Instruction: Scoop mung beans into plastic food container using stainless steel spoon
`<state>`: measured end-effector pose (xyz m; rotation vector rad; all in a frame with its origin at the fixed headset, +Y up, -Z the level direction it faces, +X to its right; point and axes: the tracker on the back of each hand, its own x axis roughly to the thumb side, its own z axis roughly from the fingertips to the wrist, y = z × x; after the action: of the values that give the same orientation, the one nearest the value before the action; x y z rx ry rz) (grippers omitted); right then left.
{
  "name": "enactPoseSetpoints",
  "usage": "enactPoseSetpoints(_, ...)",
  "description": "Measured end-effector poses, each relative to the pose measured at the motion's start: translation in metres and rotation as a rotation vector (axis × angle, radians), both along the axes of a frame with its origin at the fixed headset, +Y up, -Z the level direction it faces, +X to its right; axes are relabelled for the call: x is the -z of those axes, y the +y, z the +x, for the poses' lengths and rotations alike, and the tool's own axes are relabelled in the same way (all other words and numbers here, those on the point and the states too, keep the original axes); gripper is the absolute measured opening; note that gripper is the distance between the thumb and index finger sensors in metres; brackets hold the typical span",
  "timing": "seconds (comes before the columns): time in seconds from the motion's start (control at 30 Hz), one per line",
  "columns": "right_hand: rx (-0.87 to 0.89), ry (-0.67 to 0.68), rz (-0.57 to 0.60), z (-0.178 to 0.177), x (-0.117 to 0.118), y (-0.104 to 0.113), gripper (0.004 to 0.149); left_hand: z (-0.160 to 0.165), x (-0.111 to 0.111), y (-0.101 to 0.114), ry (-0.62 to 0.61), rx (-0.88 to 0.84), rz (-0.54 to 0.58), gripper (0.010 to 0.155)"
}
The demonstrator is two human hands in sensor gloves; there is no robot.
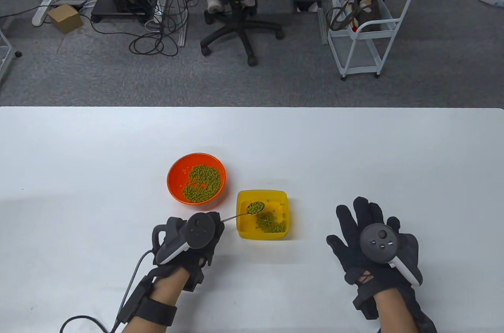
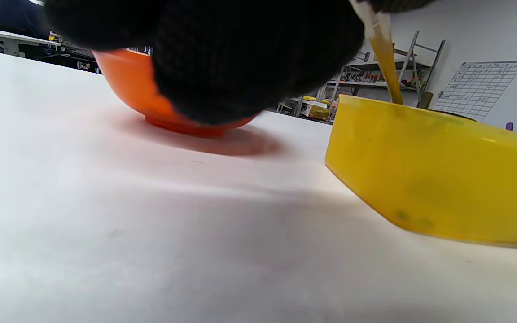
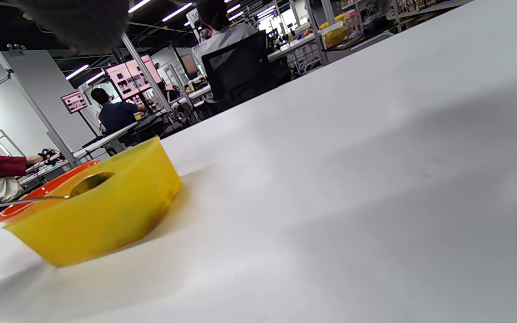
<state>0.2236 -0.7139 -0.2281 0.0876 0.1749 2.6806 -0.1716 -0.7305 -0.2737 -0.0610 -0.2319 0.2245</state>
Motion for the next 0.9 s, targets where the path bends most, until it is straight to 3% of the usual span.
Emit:
enactPoseSetpoints(0.33, 0.001, -0.001, -0.001, 0.0, 0.0, 0.0, 0.074, -0.007, 0.0, 0.004, 0.014, -0.066, 0.083, 0.042)
enactPoseSetpoints(0.47, 0.004, -0.001, -0.001, 0.0, 0.0, 0.0, 0.074, -0.02, -0.003, 0.014, 0.015, -0.169, 0.316, 0.043)
enactPoseSetpoints(0.57, 0.004, 0.0, -0.003, 0.0, 0.0, 0.0, 0.074, -0.039, -0.002, 0.019, 0.111, -0.23, 0.321, 0.043)
enactPoseSetpoints(0.7, 0.002, 0.004, -0.009, -0.001, 0.0, 0.0, 0.074, -0.064, 0.004, 0.01, 0.249, -0.307, 0.263, 0.045)
enactPoseSetpoints(0.9, 0.005, 0.002, -0.018, -0.001, 0.0, -0.001, 0.074, -0.089, 0.009, 0.002, 0.344, -0.434, 0.223, 0.046)
